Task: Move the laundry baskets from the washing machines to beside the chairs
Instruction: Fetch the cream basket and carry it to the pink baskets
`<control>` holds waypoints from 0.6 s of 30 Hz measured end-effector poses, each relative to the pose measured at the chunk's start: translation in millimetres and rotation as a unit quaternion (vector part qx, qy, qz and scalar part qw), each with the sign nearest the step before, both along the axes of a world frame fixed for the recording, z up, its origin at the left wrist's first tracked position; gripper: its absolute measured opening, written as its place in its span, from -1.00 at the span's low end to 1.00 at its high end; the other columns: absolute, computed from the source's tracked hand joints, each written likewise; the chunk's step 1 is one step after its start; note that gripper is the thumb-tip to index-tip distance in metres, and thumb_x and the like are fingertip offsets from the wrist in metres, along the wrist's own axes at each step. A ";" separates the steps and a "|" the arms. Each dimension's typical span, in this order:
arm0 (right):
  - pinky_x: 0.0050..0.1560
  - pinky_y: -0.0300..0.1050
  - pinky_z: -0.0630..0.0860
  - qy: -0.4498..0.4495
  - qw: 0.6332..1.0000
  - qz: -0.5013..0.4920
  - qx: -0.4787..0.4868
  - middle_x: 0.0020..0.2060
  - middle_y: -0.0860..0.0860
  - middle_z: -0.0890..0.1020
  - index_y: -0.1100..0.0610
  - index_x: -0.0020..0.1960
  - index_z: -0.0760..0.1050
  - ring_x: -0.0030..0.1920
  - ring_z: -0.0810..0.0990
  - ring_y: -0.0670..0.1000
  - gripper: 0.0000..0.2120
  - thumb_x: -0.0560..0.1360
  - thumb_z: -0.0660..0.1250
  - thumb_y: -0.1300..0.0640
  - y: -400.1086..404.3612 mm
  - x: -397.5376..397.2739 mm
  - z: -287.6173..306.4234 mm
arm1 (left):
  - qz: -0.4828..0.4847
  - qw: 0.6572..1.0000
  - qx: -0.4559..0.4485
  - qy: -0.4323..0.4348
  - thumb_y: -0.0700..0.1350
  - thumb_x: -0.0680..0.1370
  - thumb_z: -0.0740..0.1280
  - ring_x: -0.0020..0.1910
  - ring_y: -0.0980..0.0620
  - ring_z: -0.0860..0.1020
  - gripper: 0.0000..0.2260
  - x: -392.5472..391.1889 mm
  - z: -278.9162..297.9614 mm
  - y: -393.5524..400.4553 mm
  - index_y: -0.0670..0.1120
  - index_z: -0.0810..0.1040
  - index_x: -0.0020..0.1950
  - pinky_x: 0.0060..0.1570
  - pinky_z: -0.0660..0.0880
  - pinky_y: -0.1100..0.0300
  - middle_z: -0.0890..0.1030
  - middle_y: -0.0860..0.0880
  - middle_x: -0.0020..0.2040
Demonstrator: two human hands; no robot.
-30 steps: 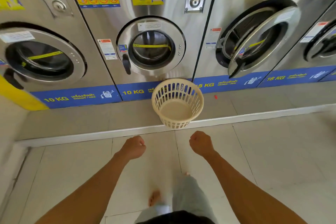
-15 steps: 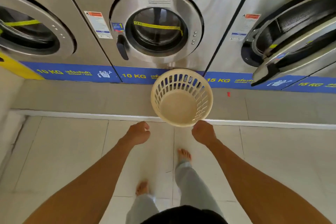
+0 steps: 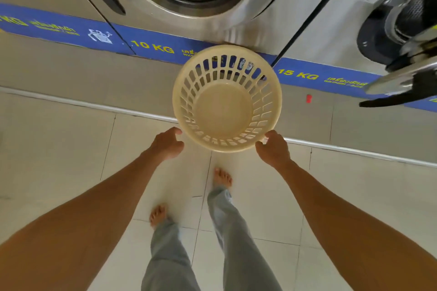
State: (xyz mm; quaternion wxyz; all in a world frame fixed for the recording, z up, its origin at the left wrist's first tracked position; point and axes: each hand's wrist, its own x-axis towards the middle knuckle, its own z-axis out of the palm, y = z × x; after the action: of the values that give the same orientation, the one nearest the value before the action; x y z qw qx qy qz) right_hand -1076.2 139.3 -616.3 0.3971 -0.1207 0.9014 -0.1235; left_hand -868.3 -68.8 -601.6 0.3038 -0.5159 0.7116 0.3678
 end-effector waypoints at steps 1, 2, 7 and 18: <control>0.32 0.06 0.43 0.001 1.000 -0.021 0.000 0.39 0.18 0.51 0.21 0.47 0.34 0.39 0.47 0.21 -0.48 0.57 0.30 0.05 1.9 -6.2 -10.0 | 0.006 1.000 0.007 0.004 -0.13 0.54 0.20 0.27 -0.15 0.50 -0.49 -4.5 -9.5 2.5 0.06 0.28 0.50 0.22 0.47 0.06 0.54 -0.15 0.30; 0.33 0.08 0.42 0.003 0.999 -0.046 -0.002 0.40 0.19 0.49 0.20 0.50 0.29 0.40 0.46 0.22 -0.44 0.58 0.30 0.03 2.8 -13.5 -18.8 | 0.013 1.000 0.010 0.011 -0.14 0.53 0.19 0.20 -0.16 0.54 -0.45 -8.5 -18.7 4.2 0.11 0.23 0.52 0.17 0.51 0.05 0.56 -0.16 0.24; 0.33 0.16 0.42 0.023 0.997 -0.073 -0.006 0.43 0.25 0.45 0.24 0.55 0.15 0.40 0.45 0.31 -0.35 0.60 0.30 -0.01 -1.1 -53.4 -57.2 | 0.049 0.998 -0.028 0.029 -0.09 0.51 0.19 0.08 -0.24 0.58 -0.32 -22.7 -61.5 -3.8 0.28 -0.02 0.54 0.08 0.58 -0.14 0.54 -0.26 0.19; 0.21 0.19 0.56 0.041 0.995 -0.083 0.022 0.34 0.28 0.47 0.02 0.63 -0.13 0.26 0.54 0.33 -0.14 0.53 0.36 0.17 -30.0 -68.6 -108.9 | 0.124 0.989 -0.067 0.045 -0.28 0.53 0.32 -0.05 -0.12 0.56 -0.14 -61.2 -95.5 -17.3 0.24 -0.14 0.57 -0.19 0.61 0.06 0.45 -0.23 0.29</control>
State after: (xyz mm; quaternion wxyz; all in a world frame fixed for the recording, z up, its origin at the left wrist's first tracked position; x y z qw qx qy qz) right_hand -1144.8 109.3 -725.2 0.3505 -0.0414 0.9264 -0.1317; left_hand -929.5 -86.1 -697.2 0.1881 -0.6021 0.6783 0.3767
